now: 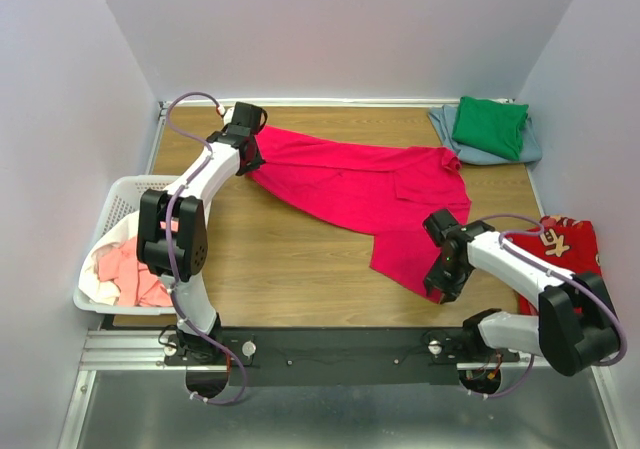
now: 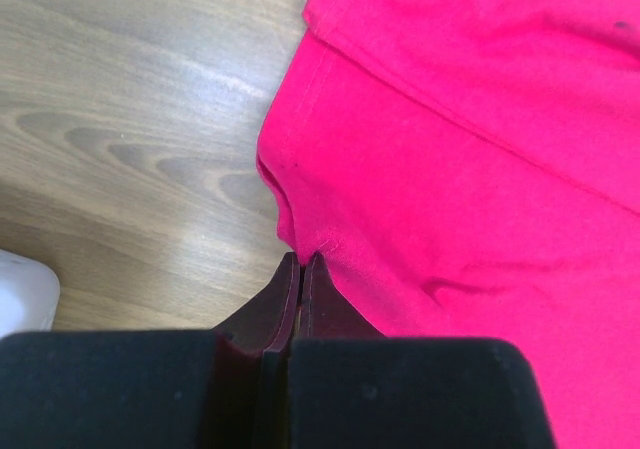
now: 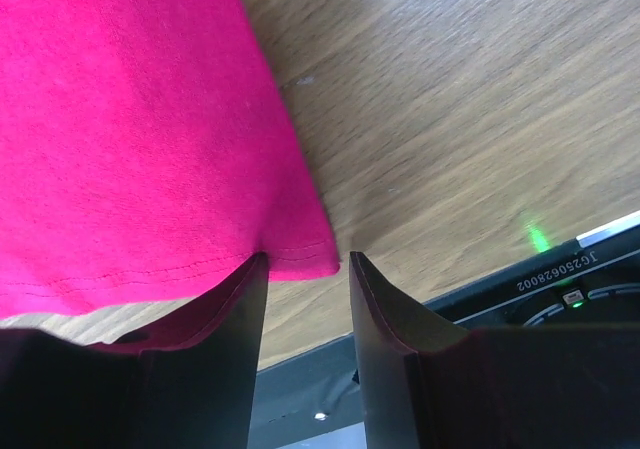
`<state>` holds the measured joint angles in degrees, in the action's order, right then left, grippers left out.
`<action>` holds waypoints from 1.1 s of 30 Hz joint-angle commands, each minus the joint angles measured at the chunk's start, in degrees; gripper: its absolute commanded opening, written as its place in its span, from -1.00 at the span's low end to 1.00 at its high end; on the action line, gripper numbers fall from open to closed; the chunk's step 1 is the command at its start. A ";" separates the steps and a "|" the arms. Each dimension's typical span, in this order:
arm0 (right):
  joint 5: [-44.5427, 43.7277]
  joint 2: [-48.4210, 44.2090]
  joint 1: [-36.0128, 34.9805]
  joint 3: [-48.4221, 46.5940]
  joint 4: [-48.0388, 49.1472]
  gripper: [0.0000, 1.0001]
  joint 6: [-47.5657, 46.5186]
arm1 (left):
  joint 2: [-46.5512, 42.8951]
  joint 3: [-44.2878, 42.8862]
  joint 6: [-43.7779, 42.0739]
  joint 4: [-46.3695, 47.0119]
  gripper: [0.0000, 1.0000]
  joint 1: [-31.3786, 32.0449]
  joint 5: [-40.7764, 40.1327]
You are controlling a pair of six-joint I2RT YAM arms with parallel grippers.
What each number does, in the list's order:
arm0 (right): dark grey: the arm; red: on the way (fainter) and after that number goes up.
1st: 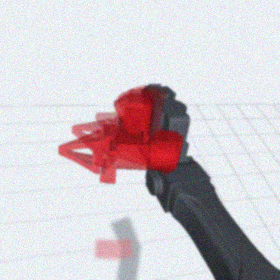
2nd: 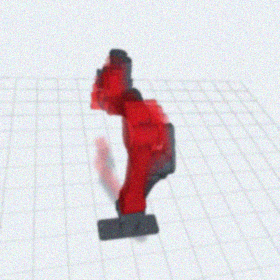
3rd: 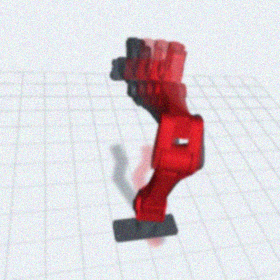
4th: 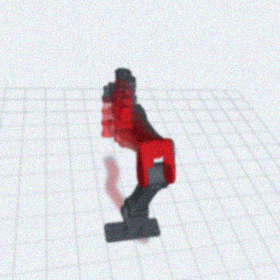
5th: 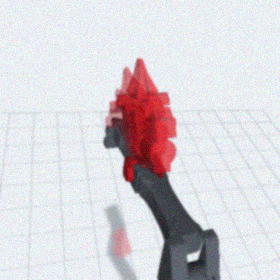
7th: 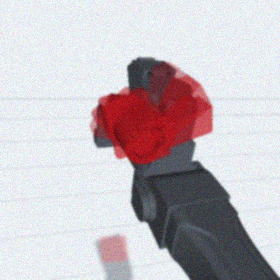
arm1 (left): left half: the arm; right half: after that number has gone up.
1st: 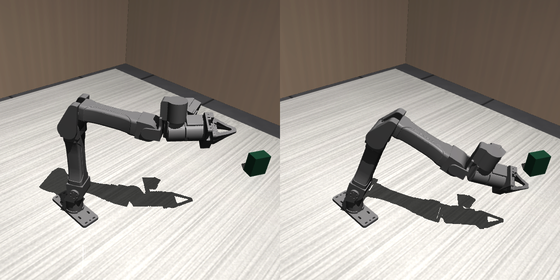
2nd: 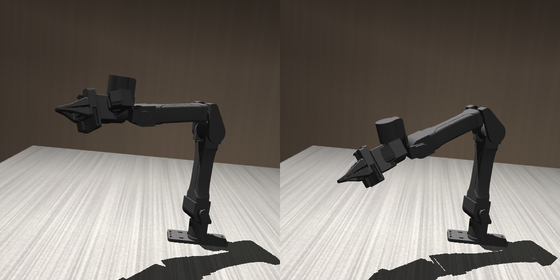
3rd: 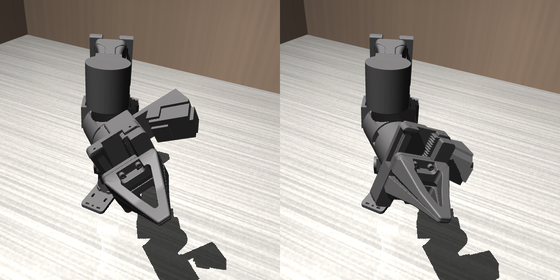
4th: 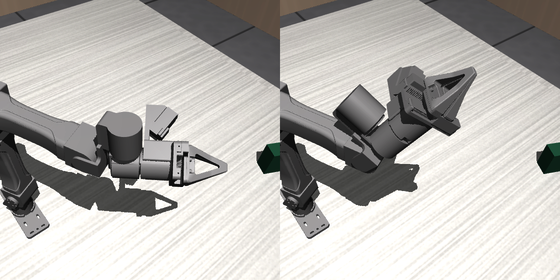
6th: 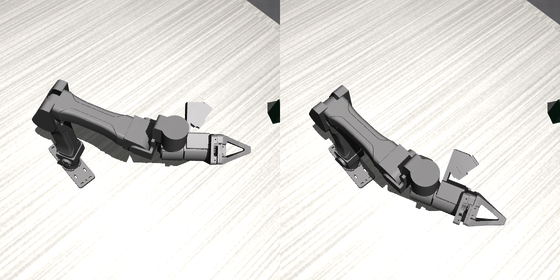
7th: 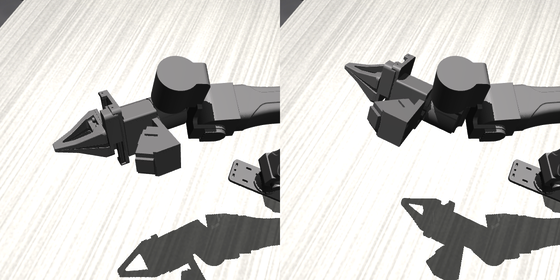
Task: Fold and stack the t-shirts
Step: Fold the tshirt
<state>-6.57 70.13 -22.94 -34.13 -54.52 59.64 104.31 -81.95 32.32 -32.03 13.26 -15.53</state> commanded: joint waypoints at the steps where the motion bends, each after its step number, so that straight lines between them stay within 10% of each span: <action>1: -1.87 3.25 -0.44 1.52 3.81 -0.07 1.80 | 0.63 -3.12 -1.03 -1.28 -1.00 0.19 -1.69; 7: -2.22 5.72 -0.44 2.14 6.62 -0.15 2.06 | 0.72 -4.62 -1.47 -2.07 -1.00 -0.07 -2.05; 13: -2.31 8.01 -0.44 1.35 7.94 -0.99 1.54 | 0.54 -5.59 -1.82 -2.60 -1.00 -0.51 -2.31; 33: -15.48 1.50 -0.44 -33.62 -18.07 -0.99 -6.29 | -12.46 10.93 0.82 -4.88 -1.00 0.01 -6.97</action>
<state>-14.41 71.77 -23.00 -62.63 -64.27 54.96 95.42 -74.96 31.62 -36.03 13.08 -19.05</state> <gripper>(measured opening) 0.017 0.014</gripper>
